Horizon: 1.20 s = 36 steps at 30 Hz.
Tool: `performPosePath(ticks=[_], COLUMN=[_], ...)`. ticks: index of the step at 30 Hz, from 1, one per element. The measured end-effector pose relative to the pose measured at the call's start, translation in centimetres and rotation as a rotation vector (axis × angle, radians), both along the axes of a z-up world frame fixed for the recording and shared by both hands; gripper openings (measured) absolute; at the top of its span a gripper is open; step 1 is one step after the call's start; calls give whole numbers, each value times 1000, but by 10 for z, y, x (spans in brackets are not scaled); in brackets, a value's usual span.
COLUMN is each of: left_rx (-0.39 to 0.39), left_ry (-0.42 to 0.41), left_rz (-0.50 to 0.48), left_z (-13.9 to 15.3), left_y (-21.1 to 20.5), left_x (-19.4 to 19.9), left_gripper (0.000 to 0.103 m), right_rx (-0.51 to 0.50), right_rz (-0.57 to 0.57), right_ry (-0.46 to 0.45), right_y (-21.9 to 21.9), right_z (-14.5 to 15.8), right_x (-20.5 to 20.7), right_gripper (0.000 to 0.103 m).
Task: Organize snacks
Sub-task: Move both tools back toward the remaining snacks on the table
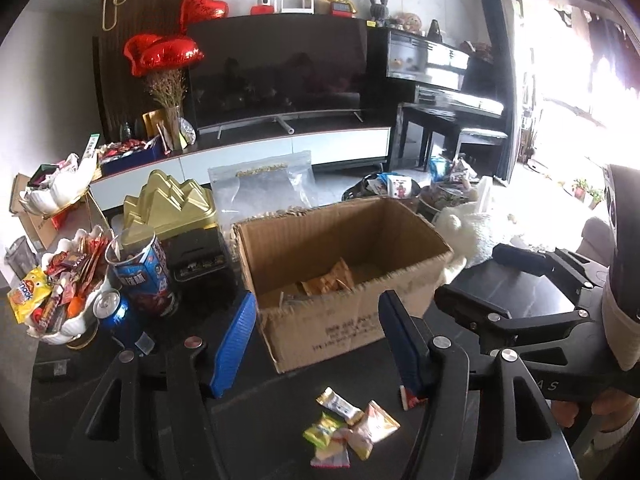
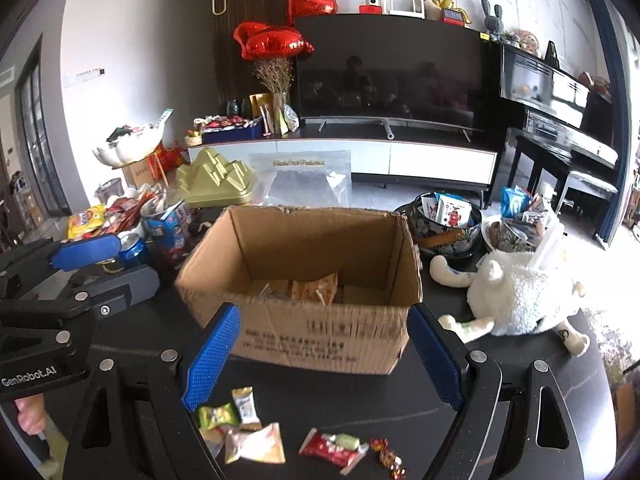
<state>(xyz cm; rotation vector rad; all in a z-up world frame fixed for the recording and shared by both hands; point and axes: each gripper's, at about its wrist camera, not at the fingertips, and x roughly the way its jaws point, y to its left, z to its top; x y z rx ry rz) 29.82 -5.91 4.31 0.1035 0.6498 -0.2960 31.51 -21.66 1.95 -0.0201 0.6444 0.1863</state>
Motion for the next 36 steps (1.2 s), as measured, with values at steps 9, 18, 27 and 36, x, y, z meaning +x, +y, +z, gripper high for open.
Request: performPosePath(ticks=[9,18,27,36], left_rx=[13,13,-26,-54], left_ry=[-18,1,54,136], left_rz=[-26,-43,-32,-42], left_z=[-11,-36,-70,-108], left_y=[-9,-14,-13,-16], left_x=[-39,-61,-73,-74], left_gripper=[63,63,63,63], right_rx=[8,-9,-4,18], right_rz=[-7,-8,-4,6], right_ry=[-15,-1,13,43], right_y=[-10,-14,-17,-19], right_z=[-10,-34,-65,-95], right_x=[-35,-61,-77,-78], right_gripper=[86,86,86,86])
